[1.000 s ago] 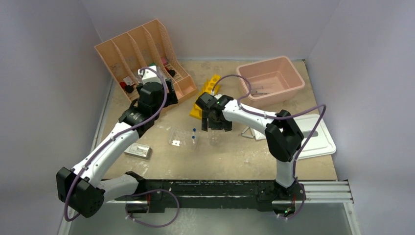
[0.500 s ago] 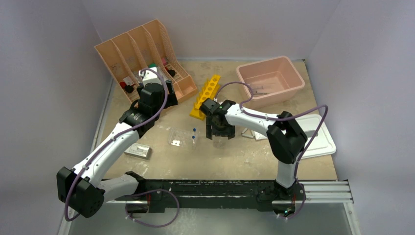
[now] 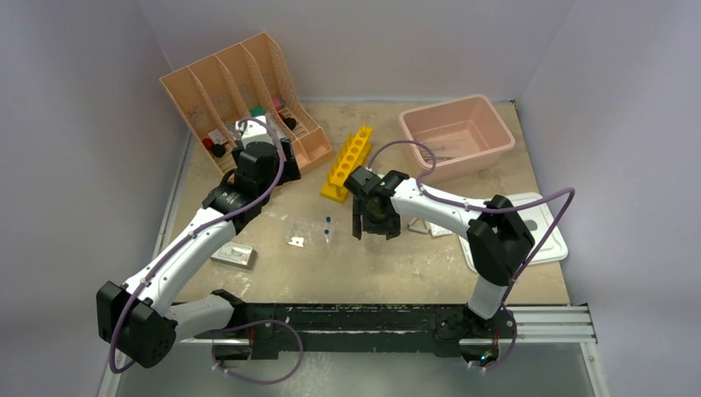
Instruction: Organize the chemistry lab equipment
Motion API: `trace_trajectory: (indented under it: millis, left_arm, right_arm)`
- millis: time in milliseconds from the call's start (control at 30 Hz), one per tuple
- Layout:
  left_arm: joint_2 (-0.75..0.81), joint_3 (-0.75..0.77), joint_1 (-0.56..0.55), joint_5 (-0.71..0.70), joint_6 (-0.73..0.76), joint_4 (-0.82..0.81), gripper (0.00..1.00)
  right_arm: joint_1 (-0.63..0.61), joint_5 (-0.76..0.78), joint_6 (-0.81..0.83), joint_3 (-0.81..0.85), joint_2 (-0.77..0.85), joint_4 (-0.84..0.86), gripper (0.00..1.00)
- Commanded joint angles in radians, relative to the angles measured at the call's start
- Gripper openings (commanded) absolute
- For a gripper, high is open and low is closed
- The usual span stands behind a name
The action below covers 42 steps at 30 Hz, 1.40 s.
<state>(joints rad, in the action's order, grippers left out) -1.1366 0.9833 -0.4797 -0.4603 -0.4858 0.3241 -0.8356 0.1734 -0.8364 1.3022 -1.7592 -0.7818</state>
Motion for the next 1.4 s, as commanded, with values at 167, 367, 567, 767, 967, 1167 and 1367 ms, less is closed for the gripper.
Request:
trace_trajectory:
  millis: [167,367,567,767,967,1167,1367]
  left_arm:
    - [0.026,-0.001,0.006,0.002,0.006,-0.029,0.82]
    - [0.04,-0.006,0.006,-0.005,0.003,-0.028,0.82]
    - [0.053,-0.006,0.006,-0.012,0.003,-0.031,0.82]
    - [0.07,-0.014,0.006,-0.004,-0.003,-0.057,0.82]
    - [0.073,0.005,0.006,-0.006,-0.004,-0.083,0.82]
    - [0.068,0.002,0.006,-0.026,-0.021,-0.103,0.82]
    - [0.049,0.004,0.007,-0.044,-0.072,-0.105,0.82]
  right_arm:
    - [-0.003,-0.004,-0.003,0.001,-0.001,-0.046,0.7]
    - [-0.003,0.063,-0.004,0.036,-0.019,-0.057,0.58]
    - [-0.002,0.15,0.066,0.126,0.017,-0.084,0.51]
    - [0.07,0.217,0.207,0.303,0.071,-0.072,0.49]
    - [0.293,0.169,0.366,0.483,0.108,-0.044,0.49]
    - [0.518,0.087,0.497,0.664,0.004,-0.181,0.49]
    - [0.64,0.008,0.537,0.698,-0.057,-0.202,0.49]
